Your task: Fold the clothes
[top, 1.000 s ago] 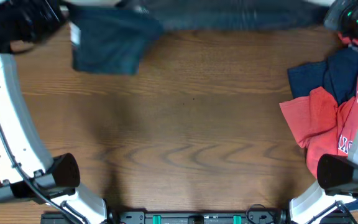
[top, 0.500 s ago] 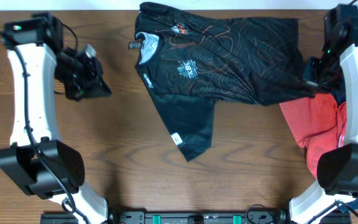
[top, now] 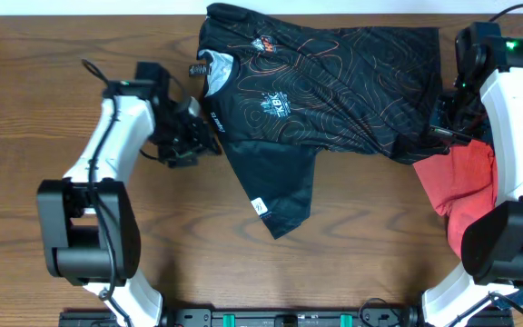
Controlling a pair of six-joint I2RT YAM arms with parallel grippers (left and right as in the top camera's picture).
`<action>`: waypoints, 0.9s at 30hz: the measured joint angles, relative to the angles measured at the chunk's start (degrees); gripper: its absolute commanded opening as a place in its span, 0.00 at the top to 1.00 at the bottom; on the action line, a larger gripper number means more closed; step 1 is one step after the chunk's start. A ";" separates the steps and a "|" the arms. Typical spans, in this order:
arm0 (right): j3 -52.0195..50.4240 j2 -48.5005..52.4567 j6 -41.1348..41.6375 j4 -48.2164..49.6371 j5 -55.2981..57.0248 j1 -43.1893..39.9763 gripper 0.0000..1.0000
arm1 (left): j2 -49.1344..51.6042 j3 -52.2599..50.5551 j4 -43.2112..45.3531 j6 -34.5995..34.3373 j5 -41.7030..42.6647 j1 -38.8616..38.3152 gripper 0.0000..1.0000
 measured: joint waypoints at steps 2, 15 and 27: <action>0.00 0.00 0.00 0.04 0.02 0.00 0.99 | 0.00 -3.26 6.29 -2.21 0.04 -1.60 0.29; 0.00 0.00 0.00 0.24 -0.02 0.00 0.99 | 2.47 -9.05 22.88 -10.93 -3.72 -9.73 0.28; 0.00 0.00 0.00 0.90 -0.02 0.00 0.99 | 6.84 -6.75 29.42 -16.46 -4.50 -16.39 0.35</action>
